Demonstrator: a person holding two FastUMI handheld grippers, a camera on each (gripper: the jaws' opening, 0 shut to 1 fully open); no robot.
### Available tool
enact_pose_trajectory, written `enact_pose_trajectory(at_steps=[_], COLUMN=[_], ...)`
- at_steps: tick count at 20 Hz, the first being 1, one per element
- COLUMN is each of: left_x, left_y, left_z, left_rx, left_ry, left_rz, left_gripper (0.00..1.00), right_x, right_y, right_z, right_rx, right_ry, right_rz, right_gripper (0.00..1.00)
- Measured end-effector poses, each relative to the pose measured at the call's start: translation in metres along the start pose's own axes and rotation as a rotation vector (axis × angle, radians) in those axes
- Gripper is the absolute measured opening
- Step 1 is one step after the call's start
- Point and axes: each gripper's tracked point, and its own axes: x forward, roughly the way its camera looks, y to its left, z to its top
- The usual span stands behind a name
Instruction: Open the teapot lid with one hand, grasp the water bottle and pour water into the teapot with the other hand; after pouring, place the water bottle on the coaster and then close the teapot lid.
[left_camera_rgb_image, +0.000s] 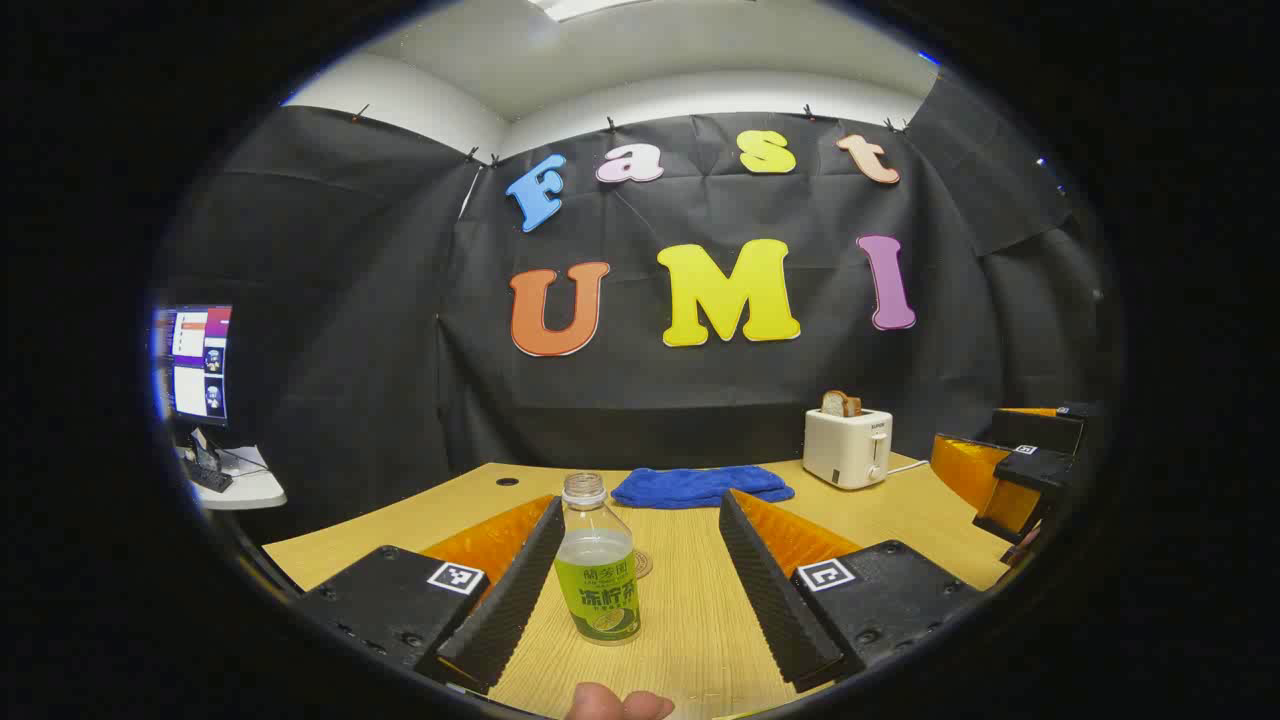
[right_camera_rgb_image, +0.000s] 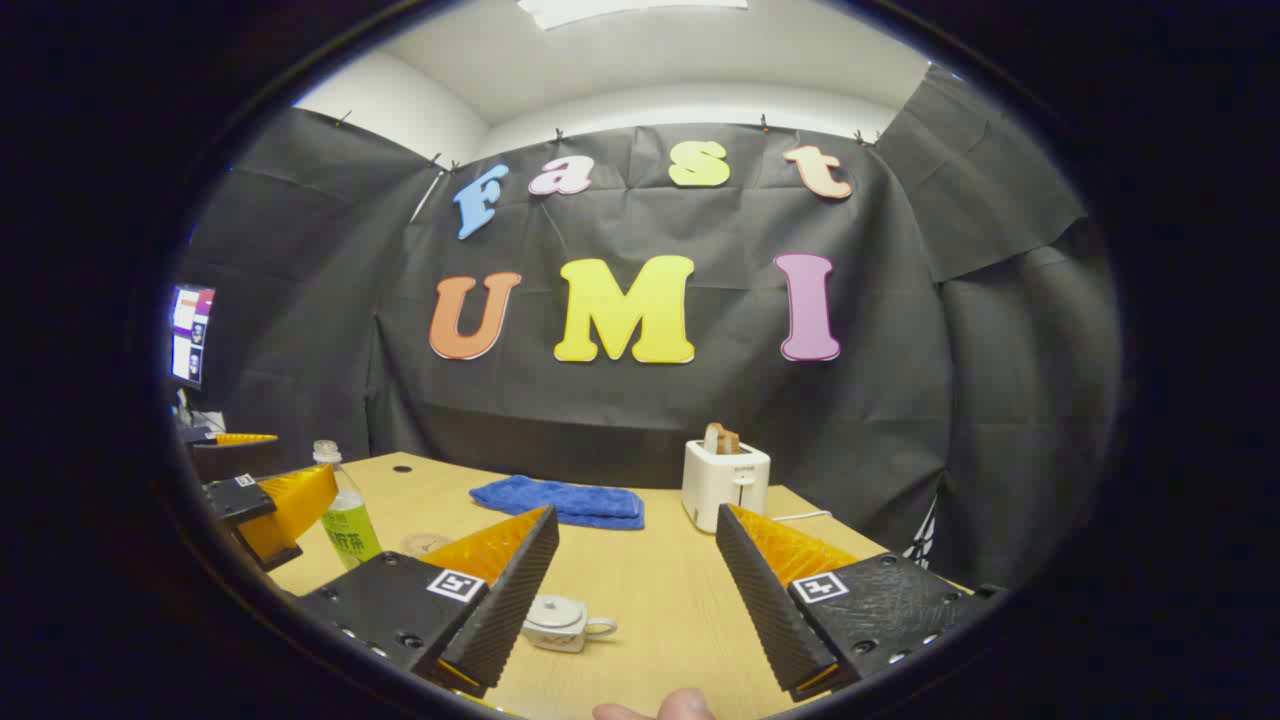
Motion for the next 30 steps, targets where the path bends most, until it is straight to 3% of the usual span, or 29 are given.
enact_pose_trajectory(at_steps=[23,30], left_x=[-0.004,-0.005], left_y=[0.012,0.013], left_z=[-0.011,-0.015], left_rx=[-0.008,-0.017], left_ry=[0.025,0.025], left_rz=[0.021,0.011], left_gripper=[0.97,0.97], right_x=[-0.002,0.010], right_y=[0.008,0.020], right_z=[-0.004,-0.032], right_rx=[-0.011,-0.011], right_ry=[-0.003,0.049], right_rz=[0.019,0.057], right_gripper=[0.95,0.95])
